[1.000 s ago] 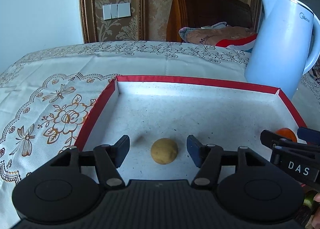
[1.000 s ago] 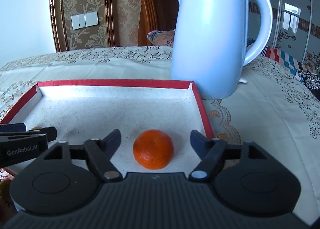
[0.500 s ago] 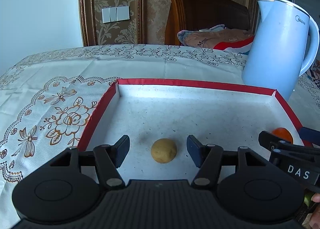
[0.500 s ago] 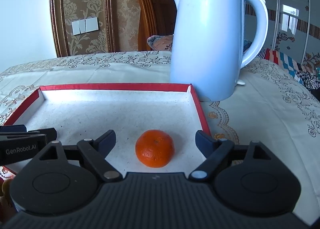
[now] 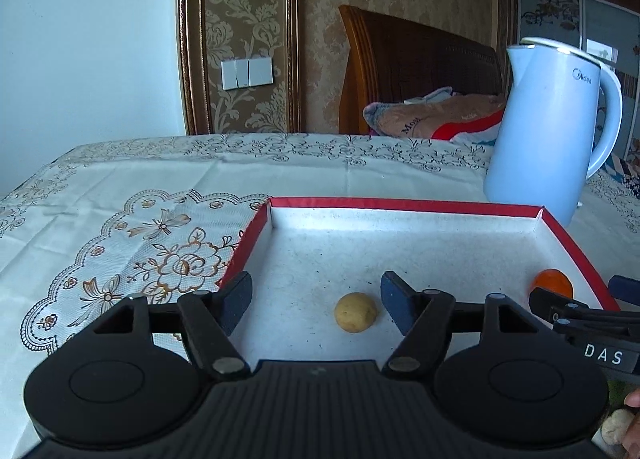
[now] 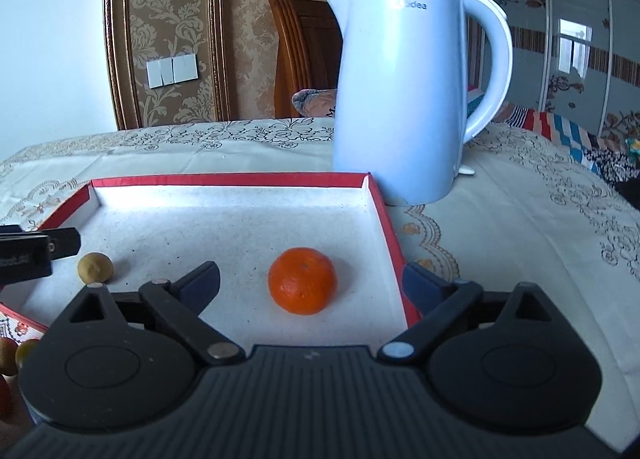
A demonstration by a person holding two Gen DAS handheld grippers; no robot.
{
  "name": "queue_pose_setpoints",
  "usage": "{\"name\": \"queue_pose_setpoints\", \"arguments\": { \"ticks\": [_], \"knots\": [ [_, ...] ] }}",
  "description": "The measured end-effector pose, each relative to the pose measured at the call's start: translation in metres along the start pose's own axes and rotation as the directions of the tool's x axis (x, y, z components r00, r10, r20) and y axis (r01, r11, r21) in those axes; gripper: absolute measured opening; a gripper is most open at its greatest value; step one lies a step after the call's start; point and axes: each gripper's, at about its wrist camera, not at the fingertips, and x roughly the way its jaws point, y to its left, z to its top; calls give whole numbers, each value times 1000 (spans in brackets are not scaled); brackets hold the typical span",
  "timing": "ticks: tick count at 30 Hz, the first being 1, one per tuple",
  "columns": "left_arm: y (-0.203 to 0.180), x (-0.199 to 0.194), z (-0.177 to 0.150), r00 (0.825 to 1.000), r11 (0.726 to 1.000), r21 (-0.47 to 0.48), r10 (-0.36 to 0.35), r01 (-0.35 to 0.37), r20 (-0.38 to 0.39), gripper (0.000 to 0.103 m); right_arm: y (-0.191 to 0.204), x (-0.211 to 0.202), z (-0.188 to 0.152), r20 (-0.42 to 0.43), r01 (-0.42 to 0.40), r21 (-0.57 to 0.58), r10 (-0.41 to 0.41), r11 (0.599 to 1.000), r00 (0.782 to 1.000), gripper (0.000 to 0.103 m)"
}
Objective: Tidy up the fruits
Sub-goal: 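Withdraw both grippers from the tray back toward the remaining items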
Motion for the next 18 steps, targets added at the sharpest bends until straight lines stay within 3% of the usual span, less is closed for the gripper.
{"name": "queue_pose_setpoints", "arguments": {
  "ticks": [18],
  "knots": [
    [25, -37, -26, 998, 997, -48, -53, 54, 31, 71, -4, -29, -20, 27, -53, 50, 51, 997, 998, 101]
  ]
}}
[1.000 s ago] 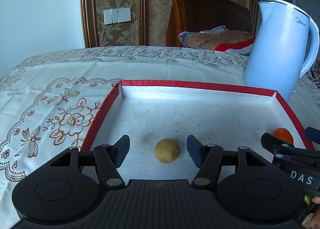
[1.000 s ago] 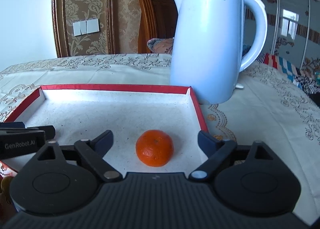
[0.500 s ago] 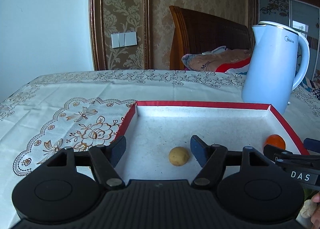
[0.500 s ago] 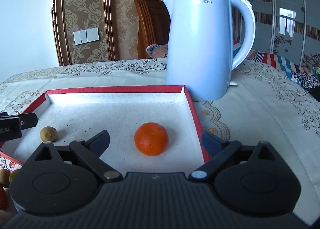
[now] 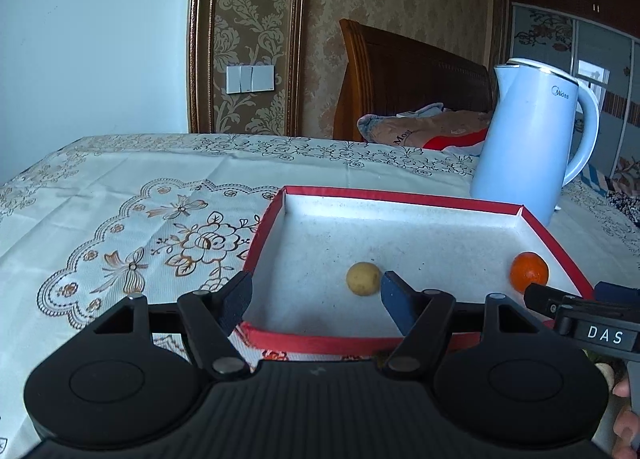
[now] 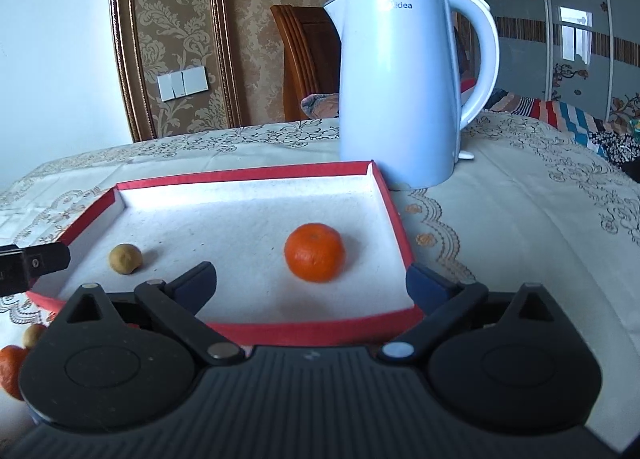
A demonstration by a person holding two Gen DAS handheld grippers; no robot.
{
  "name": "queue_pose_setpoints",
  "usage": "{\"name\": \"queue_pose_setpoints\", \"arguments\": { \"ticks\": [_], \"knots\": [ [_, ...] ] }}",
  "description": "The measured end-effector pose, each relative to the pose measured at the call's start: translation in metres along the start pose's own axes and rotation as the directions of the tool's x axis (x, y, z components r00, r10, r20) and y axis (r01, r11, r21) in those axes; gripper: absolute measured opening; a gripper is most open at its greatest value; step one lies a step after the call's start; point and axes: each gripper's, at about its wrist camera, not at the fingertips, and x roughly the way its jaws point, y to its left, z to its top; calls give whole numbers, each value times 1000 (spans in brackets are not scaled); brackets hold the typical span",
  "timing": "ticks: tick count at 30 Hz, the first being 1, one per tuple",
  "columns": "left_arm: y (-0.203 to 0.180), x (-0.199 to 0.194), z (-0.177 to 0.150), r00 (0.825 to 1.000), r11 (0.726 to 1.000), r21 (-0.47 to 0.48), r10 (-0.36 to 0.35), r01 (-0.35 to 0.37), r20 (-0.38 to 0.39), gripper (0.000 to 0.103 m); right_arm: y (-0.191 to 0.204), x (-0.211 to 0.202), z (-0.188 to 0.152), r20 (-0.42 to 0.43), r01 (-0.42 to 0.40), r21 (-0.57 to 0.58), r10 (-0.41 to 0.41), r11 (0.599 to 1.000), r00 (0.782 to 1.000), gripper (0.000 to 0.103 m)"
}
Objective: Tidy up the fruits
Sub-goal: 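Withdraw both grippers from the tray back toward the remaining items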
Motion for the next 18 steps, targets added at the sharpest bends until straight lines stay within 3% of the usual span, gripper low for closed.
{"name": "queue_pose_setpoints", "arguments": {
  "ticks": [4, 11, 18],
  "knots": [
    [1, -7, -7, 1000, 1000, 23, -11, 11, 7, 71, 2, -7, -5, 15, 5, -14, -4, 1000, 1000, 101],
    [10, -33, -32, 998, 998, 60, 29, -33, 61, 71, -6, -18, -9, 40, 3, 32, -5, 999, 999, 103],
    [26, -39, -42, 1000, 1000, 12, -8, 7, 14, 71, -8, -23, -9, 72, 17, 38, -19, 999, 997, 103]
  ]
}}
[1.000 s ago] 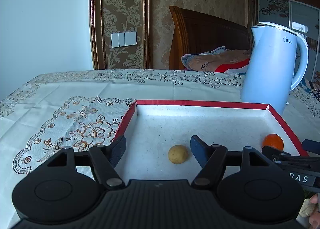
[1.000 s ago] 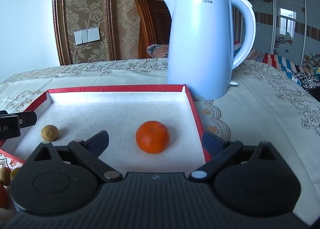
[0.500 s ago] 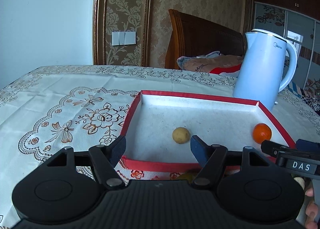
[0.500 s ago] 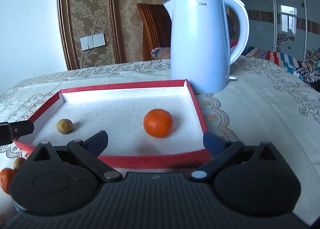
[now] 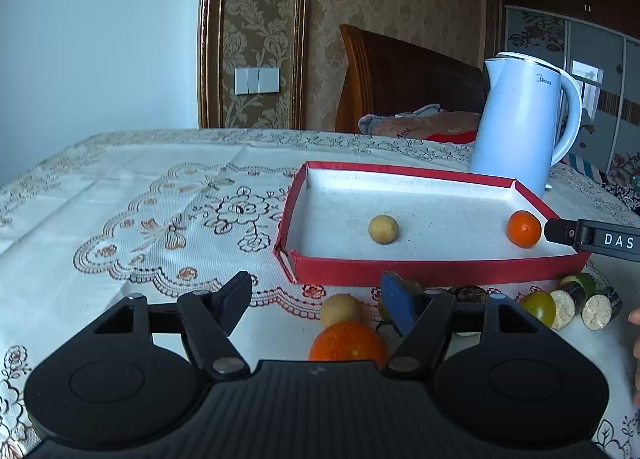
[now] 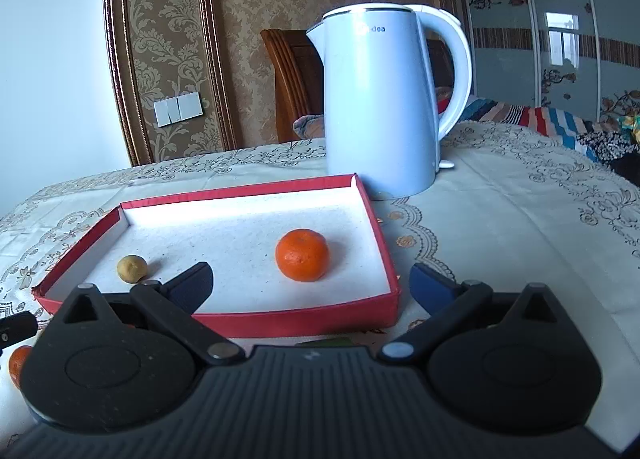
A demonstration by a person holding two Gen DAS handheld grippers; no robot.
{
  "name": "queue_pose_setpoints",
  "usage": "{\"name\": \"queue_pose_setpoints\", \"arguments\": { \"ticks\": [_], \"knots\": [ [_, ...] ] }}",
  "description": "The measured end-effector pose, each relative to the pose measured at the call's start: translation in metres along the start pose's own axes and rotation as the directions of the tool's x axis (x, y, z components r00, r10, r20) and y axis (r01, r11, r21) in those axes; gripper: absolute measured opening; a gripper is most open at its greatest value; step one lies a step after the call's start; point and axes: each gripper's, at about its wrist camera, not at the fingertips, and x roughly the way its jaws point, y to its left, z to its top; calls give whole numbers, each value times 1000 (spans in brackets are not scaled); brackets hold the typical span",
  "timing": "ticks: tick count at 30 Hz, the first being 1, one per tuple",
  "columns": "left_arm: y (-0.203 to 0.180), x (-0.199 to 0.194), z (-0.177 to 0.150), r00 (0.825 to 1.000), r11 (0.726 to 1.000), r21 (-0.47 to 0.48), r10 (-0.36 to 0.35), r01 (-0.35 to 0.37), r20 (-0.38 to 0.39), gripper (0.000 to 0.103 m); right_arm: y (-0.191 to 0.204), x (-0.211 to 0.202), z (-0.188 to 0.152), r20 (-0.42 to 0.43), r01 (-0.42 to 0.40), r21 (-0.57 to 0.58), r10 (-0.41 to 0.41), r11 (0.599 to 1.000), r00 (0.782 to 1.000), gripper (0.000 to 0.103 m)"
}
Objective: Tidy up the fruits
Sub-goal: 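Withdraw both grippers from the tray back toward the remaining items, then close the right gripper on the dark square block while the left gripper approaches the large orange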
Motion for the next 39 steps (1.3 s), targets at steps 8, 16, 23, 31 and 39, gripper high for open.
{"name": "queue_pose_setpoints", "arguments": {
  "ticks": [8, 16, 23, 31, 39],
  "knots": [
    [-2, -2, -12, 997, 998, 15, -54, 55, -63, 71, -11, -16, -5, 20, 10, 41, -10, 999, 1000, 103],
    [-5, 11, -16, 989, 998, 21, -52, 55, -135, 71, -26, -23, -8, 26, 24, 118, -27, 993, 999, 103],
    [-7, 16, -17, 987, 998, 33, -39, 44, -159, 71, -27, -26, -8, 21, 26, 117, -28, 993, 999, 103],
    [-9, 18, -16, 985, 998, 48, -38, 47, -166, 75, -65, -61, -22, -5, 66, 99, -66, 993, 998, 103],
    [-11, 19, -17, 985, 997, 62, -38, 49, -170, 78, -81, -67, -37, -53, 62, 84, -57, 995, 997, 103]
  ]
}}
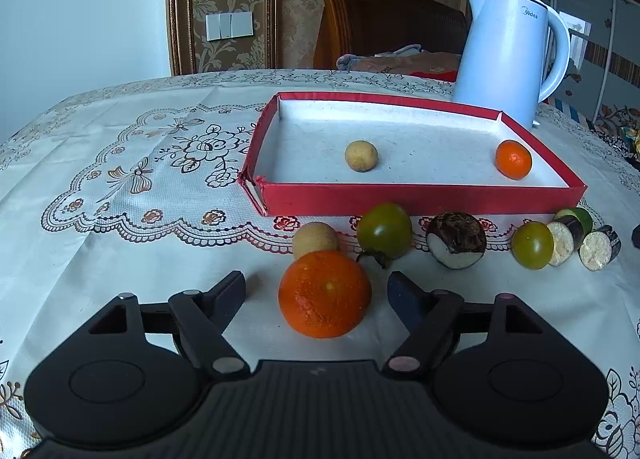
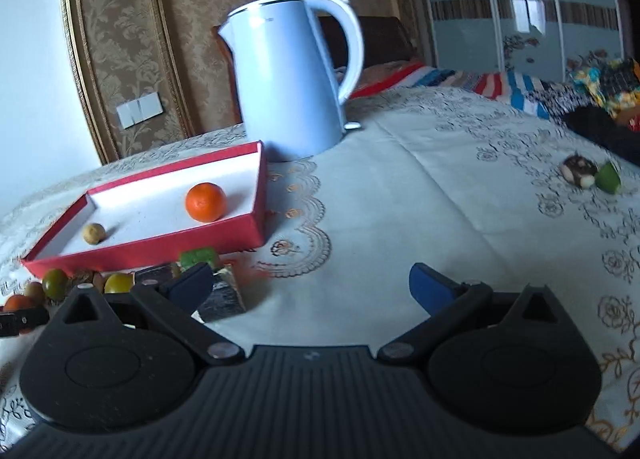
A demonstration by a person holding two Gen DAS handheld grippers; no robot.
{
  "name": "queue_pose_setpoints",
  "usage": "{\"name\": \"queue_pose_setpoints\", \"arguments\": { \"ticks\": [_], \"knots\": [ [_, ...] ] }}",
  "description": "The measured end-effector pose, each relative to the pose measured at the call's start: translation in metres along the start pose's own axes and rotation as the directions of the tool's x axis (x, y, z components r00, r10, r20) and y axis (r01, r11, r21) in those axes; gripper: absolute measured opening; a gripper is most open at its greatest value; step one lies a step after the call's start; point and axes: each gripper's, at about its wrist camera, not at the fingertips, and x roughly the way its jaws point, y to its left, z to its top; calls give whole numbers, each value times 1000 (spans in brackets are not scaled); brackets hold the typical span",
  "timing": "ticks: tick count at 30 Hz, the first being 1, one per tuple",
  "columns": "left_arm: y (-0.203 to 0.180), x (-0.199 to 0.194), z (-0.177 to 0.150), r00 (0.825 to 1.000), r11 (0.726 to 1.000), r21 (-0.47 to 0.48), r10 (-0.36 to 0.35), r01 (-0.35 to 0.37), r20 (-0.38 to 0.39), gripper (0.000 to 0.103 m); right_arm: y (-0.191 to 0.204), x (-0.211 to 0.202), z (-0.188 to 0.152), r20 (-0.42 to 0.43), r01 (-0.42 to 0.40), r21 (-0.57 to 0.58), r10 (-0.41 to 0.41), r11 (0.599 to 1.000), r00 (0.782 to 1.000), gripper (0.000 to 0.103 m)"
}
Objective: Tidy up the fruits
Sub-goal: 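Close the right gripper on the dark square block while the left gripper approaches the large orange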
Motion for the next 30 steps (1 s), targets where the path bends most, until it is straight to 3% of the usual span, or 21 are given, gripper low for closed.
{"name": "queue_pose_setpoints", "arguments": {
  "ticks": [9, 16, 20, 29, 30],
  "knots": [
    [-1, 0, 0, 1000, 1000, 6, 0, 0, -1, 81, 40, 6, -3, -30, -30, -214, 24, 976, 999, 102],
    [-2, 1, 0, 1000, 1000, 13, 0, 0, -3, 82, 44, 15, -1, -77, -40, -218, 23, 975, 997, 96],
    [-2, 1, 0, 1000, 1000, 12, -1, 1, -3, 82, 47, 23, -1, -117, -37, -225, 11, 974, 993, 86],
    [-2, 1, 0, 1000, 1000, 13, 0, 0, -3, 83, 55, 35, 1, -139, -35, -226, 3, 974, 990, 78],
    [-2, 1, 0, 1000, 1000, 12, 0, 0, -3, 83, 55, 35, 1, -140, -34, -222, 3, 974, 990, 74]
  ]
}}
